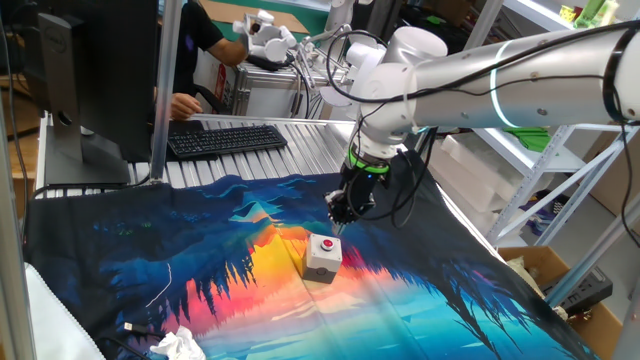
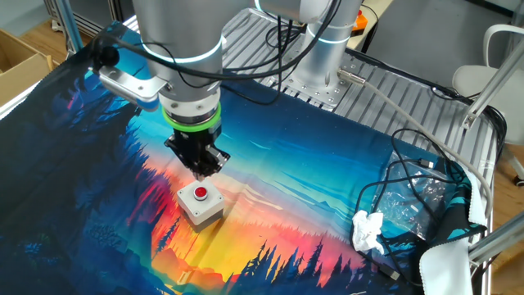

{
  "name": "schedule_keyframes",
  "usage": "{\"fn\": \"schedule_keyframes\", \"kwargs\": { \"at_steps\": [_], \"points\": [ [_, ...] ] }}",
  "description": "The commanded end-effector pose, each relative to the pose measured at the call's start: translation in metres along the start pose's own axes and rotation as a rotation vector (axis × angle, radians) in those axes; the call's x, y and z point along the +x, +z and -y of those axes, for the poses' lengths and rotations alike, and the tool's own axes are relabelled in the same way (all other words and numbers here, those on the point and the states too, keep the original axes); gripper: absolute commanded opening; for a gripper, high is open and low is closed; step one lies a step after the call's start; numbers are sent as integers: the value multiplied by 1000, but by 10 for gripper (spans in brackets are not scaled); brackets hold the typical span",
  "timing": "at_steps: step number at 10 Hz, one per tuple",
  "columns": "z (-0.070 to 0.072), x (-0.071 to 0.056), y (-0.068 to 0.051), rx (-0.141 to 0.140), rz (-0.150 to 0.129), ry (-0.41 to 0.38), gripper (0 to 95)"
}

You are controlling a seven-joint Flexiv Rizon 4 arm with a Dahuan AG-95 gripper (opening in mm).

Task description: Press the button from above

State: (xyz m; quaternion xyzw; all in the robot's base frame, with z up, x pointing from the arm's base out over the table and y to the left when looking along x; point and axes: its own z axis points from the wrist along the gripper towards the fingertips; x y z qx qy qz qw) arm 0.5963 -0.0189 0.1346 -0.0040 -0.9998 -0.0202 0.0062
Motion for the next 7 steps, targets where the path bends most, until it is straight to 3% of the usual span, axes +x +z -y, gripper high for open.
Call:
{"fn": "schedule_keyframes", "kwargs": {
  "at_steps": [1,7],
  "points": [
    [-1,-1,3,0,4,1,0],
    [-3,-7,12,-1,7,4,0]
  ]
}}
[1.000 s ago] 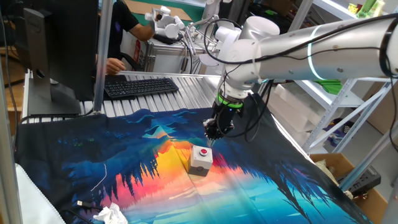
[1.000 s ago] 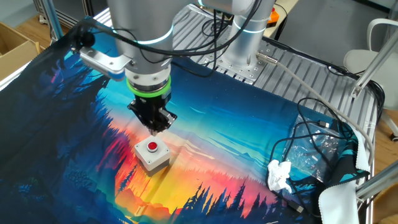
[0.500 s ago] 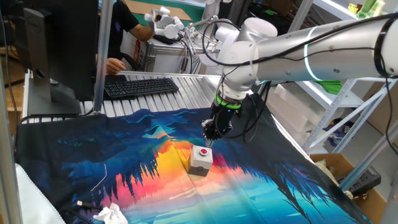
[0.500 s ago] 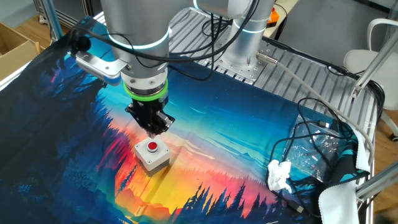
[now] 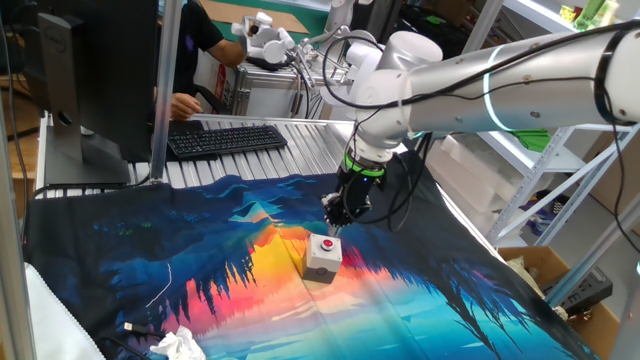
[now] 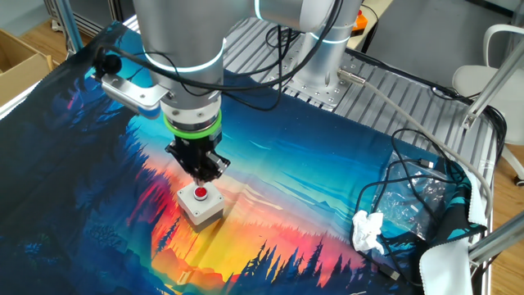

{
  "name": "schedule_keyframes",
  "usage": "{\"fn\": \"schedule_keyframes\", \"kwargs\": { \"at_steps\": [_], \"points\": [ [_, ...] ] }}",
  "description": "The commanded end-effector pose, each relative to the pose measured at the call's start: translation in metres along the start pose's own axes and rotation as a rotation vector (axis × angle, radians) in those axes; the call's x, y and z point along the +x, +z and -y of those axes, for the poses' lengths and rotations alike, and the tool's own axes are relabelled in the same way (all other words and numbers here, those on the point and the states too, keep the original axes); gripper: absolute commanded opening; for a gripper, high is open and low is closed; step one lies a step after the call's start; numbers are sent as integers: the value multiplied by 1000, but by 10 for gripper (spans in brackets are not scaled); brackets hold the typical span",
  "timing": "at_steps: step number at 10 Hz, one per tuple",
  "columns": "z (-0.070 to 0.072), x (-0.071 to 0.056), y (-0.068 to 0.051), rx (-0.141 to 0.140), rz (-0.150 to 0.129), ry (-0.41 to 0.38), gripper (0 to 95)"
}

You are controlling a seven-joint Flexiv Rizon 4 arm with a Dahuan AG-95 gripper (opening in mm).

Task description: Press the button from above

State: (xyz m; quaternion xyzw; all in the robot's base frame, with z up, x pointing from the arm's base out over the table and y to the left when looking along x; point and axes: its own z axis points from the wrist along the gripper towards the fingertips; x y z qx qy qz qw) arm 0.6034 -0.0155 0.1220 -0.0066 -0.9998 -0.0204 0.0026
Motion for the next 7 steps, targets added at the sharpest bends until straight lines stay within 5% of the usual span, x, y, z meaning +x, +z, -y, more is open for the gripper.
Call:
{"fn": "schedule_keyframes", "kwargs": {
  "at_steps": [1,7],
  "points": [
    [1,-1,0,-1,-2,-2,0],
    [-1,-4,12,-4,4,4,0]
  ]
}}
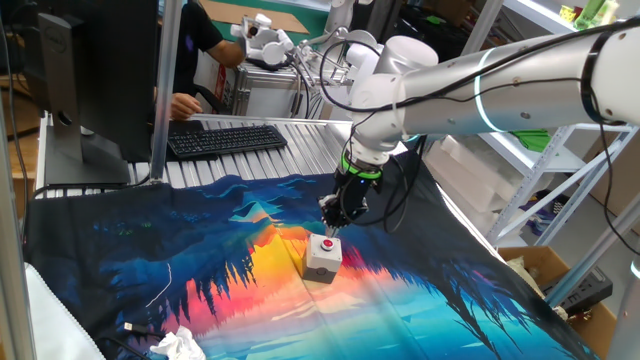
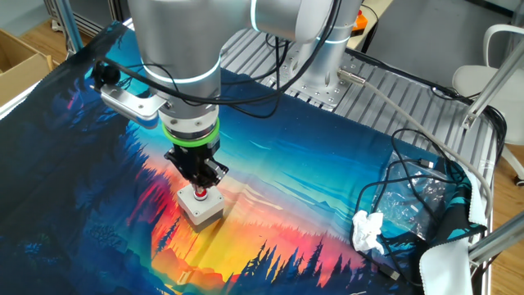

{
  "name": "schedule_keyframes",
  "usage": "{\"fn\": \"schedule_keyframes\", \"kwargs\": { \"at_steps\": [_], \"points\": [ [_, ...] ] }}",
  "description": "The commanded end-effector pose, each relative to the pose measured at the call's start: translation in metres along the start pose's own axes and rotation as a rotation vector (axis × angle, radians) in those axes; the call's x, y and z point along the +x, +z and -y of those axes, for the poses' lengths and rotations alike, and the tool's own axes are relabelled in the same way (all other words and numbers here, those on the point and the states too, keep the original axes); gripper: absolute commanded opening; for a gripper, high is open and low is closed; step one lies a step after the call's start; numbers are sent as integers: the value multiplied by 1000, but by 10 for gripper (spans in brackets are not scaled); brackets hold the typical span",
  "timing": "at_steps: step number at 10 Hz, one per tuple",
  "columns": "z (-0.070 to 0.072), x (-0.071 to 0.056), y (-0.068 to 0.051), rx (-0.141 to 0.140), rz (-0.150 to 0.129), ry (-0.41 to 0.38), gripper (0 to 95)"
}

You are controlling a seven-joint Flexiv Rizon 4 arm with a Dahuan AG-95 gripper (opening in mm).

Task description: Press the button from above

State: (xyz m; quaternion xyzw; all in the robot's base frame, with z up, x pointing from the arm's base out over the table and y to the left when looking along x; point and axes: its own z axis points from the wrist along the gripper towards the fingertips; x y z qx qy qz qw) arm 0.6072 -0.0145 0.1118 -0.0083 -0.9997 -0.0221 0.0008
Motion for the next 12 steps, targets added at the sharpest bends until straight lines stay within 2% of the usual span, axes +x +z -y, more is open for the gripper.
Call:
{"fn": "schedule_keyframes", "kwargs": {
  "at_steps": [1,12],
  "points": [
    [-1,0,3,0,1,0,0],
    [-1,0,15,0,6,-1,0]
  ]
}}
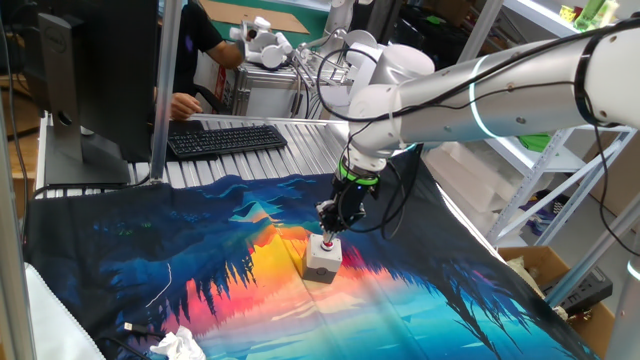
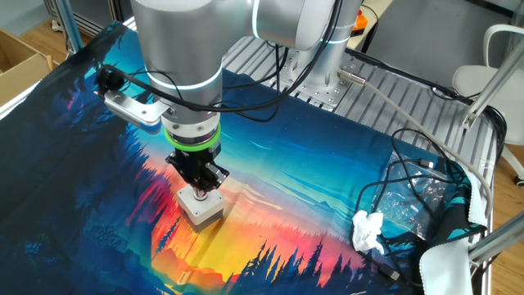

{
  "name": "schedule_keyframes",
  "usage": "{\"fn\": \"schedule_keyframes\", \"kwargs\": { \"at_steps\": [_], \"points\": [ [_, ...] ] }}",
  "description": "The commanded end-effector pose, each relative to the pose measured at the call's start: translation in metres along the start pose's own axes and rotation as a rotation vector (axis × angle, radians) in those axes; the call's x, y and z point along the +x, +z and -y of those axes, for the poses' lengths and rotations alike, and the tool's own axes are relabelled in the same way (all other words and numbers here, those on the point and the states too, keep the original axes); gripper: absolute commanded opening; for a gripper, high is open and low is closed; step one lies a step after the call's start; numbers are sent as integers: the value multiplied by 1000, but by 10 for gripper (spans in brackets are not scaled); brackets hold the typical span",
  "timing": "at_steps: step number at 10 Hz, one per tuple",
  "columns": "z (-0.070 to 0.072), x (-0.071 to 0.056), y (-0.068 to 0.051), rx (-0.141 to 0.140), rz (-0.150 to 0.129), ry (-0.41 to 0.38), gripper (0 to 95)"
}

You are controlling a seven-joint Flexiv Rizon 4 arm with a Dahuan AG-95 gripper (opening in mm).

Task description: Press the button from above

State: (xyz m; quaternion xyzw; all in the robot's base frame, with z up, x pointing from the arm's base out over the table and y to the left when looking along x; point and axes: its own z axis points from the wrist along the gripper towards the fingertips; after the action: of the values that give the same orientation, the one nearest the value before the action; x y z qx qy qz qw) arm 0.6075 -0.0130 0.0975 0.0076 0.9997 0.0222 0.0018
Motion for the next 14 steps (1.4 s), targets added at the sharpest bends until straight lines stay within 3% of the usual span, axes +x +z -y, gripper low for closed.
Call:
{"fn": "schedule_keyframes", "kwargs": {
  "at_steps": [1,7,10,14],
  "points": [
    [0,0,3,-1,2,0,0],
    [-1,0,6,4,3,2,0],
    [1,0,-4,-2,-14,-1,0],
    [-2,4,2,-4,-4,4,0]
  ]
}}
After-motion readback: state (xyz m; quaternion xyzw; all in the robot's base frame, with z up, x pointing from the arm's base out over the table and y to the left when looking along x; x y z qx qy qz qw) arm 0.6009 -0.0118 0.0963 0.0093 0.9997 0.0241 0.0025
